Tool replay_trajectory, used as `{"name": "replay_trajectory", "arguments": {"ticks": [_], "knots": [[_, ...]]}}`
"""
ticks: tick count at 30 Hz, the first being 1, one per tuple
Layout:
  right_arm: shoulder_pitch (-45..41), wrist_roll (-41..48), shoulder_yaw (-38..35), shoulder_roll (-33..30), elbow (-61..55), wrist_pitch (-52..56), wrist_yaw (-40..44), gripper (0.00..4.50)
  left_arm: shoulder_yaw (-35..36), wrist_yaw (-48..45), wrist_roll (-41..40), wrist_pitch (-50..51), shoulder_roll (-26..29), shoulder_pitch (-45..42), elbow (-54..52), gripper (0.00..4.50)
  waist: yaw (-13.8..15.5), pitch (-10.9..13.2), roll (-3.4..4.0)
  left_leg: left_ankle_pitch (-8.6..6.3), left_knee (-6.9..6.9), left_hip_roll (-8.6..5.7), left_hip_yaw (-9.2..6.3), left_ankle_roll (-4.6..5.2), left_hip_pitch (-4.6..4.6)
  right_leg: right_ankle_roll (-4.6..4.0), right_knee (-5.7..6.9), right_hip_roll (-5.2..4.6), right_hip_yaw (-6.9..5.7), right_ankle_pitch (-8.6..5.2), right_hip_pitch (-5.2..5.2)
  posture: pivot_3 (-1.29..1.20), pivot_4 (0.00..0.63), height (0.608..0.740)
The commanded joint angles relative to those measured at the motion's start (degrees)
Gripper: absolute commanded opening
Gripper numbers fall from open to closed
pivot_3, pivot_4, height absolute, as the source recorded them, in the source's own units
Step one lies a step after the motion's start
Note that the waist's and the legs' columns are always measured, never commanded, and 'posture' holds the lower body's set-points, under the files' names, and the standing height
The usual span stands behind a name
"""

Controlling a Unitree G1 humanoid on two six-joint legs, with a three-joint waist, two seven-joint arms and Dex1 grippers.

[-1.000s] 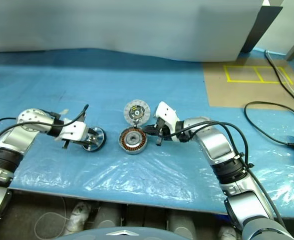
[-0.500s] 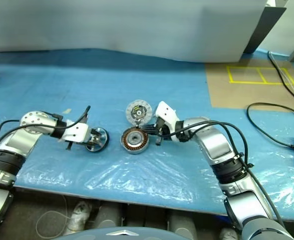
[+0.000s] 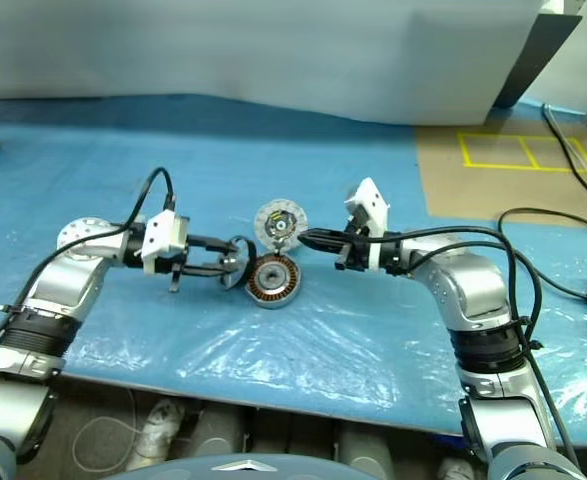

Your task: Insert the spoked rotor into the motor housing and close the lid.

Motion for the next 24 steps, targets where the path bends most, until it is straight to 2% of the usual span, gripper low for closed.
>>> {"name": "replay_trajectory", "arguments": {"ticks": [1,4,8,14,19,24], "knots": [[0.5,1.8,-1.8,-0.1,-2.9,0.3,-2.1,0.00,-0.3,1.6,-1.2,4.2,-2.3,-3.0,-2.2,1.16,0.0,0.0,0.00,0.00,0.01,0.00,0.00,0.00,0.00,0.00,-0.01,0.00,0.00,0.00,0.00,0.00,0.150,0.740],[0.8,1.7,-1.6,0.3,-3.0,0.1,-3.7,0.00,-2.2,1.3,1.3,5.0,-3.8,-4.5,0.1,1.16,-0.3,0.0,0.00,0.00,0.01,-0.01,0.00,0.00,0.02,0.01,-0.03,0.00,0.04,0.00,0.00,0.00,0.150,0.740],[1.3,1.7,-1.4,-0.1,-3.8,0.0,-5.0,0.00,-4.8,-2.5,4.4,4.6,-1.7,-5.9,2.7,1.16,-0.3,0.0,0.00,0.00,-0.06,0.00,0.00,0.00,0.04,0.02,-0.04,0.04,0.04,0.00,-0.03,0.00,0.150,0.740],[3.2,2.6,-2.4,-0.8,-5.7,0.3,-6.0,0.00,-6.1,-4.6,7.5,2.6,-1.4,-8.0,6.2,1.16,0.1,0.0,0.00,0.00,-0.09,-0.05,-0.04,-0.01,-0.05,0.04,-0.12,0.01,0.00,0.01,-0.02,0.00,0.150,0.740],[7.1,11.1,-7.3,-1.9,-13.5,3.3,-5.3,0.00,-6.3,-5.1,7.8,2.1,-3.7,-9.1,7.8,1.16,0.2,0.0,-0.01,0.00,-0.09,-0.08,-0.09,0.00,-0.11,0.05,-0.17,-0.02,-0.01,0.01,-0.01,0.00,0.150,0.740],[15.7,12.0,-6.2,-9.3,-20.3,3.0,-1.9,0.00,-6.5,-6.2,8.7,1.1,-4.0,-9.4,9.2,1.16,0.3,0.0,-0.01,0.00,-0.13,-0.07,-0.13,0.00,-0.07,0.09,-0.25,-0.01,-0.04,-0.01,0.07,0.00,0.150,0.740]]}}
